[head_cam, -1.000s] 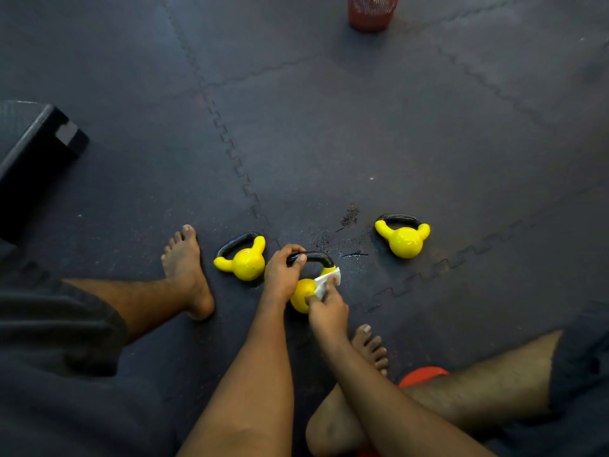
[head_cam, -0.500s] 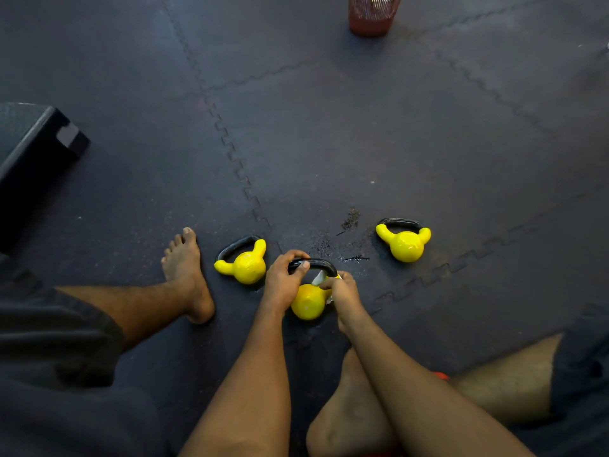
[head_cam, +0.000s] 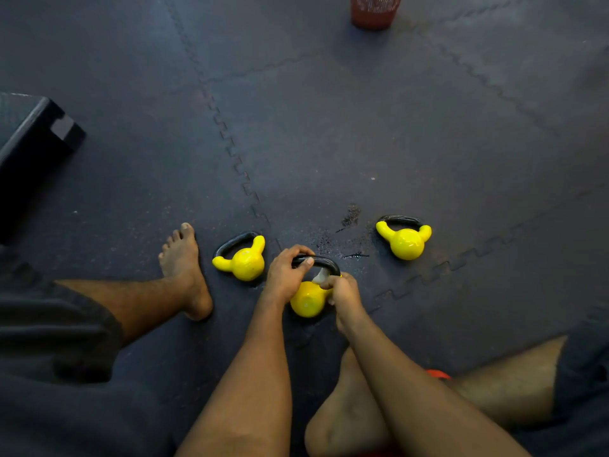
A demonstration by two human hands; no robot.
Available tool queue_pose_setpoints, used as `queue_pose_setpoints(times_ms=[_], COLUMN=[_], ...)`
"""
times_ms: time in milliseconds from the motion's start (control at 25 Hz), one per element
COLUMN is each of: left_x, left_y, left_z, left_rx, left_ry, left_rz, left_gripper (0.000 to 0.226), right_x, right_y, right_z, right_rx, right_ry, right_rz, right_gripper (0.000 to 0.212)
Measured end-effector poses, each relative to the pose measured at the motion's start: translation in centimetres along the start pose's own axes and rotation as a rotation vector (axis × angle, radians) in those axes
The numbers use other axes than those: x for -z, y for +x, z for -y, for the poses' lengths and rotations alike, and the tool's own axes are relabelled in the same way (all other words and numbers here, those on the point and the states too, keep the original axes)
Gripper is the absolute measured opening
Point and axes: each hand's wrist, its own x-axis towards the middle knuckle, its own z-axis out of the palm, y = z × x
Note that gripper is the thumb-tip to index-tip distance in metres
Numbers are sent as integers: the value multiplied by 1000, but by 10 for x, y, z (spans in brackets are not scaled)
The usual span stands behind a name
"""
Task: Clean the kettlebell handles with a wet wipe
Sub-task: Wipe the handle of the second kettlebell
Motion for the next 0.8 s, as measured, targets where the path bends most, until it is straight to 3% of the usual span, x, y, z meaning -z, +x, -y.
queue_pose_setpoints(times_ms=[80, 280, 440, 560, 680, 800], left_x=[4, 3, -2, -1, 1, 4], left_y=[-1, -2, 1, 0, -2, -4], left_z=[-1, -3, -4, 3, 7, 2], left_rx=[-19, -49, -47, -3, 11, -14], left_ry=[-35, -40, -9, -24, -59, -87], left_rz=[58, 65, 19, -34, -21, 74], left_gripper=[16, 23, 20, 14, 12, 13], right_x=[5, 17, 12, 1, 2, 14], right_y=[2, 18, 13, 10, 6, 11], right_z=[9, 5, -20, -35, -24, -7], right_rx=[7, -35, 2, 68, 36, 17], right_ry=[-8, 73, 206, 234, 256, 93], right_rz=[76, 222, 116, 35, 35, 156], right_gripper=[17, 43, 44, 65, 56, 38])
